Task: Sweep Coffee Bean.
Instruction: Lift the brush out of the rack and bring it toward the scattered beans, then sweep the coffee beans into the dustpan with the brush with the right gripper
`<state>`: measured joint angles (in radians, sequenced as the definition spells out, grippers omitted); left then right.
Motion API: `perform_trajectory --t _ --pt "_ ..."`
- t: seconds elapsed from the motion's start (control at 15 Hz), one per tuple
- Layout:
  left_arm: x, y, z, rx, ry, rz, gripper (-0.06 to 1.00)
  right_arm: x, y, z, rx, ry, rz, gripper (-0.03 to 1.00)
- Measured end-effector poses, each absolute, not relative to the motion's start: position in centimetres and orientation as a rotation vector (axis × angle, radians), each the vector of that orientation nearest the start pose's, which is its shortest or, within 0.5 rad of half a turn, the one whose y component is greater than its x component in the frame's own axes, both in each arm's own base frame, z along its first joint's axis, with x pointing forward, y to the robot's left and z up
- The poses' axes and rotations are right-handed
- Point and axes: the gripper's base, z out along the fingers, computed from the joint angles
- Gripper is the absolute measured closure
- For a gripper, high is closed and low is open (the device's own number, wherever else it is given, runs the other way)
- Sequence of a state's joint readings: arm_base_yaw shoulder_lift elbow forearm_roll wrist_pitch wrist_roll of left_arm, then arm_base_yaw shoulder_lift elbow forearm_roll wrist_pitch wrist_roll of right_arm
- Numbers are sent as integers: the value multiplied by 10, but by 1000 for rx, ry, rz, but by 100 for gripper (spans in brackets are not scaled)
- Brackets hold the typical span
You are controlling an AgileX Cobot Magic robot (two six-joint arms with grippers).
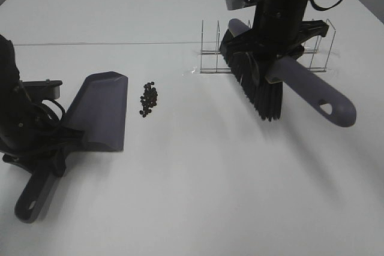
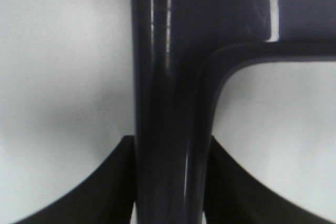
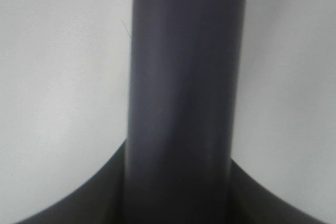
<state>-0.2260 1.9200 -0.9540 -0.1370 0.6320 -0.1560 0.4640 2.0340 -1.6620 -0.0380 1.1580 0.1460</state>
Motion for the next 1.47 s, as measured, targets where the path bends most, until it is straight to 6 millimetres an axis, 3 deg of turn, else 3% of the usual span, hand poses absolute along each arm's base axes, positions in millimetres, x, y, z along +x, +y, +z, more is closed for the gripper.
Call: perform_trajectory --t 0.27,0.67,1.07,1.2,1.33,1.4,1.47 --pt "318 -81 98 -43 3130 -144 59 365 217 206 -552 2871 32 63" --pt "320 -88 98 10 3131 -145 59 374 219 149 -601 2985 -81 63" --pt "320 -91 96 23 3140 -145 59 389 242 140 -678 3013 47 63" --pt "321 -91 96 24 3145 -144 59 388 261 137 -766 3007 21 63" --pt "321 -91 96 24 3146 -144 59 383 287 137 -852 2958 37 63" --pt "321 -91 96 24 3145 -144 59 377 312 132 -923 2931 68 63" --pt "321 -91 96 24 3145 -144 59 376 320 130 -957 2920 85 63"
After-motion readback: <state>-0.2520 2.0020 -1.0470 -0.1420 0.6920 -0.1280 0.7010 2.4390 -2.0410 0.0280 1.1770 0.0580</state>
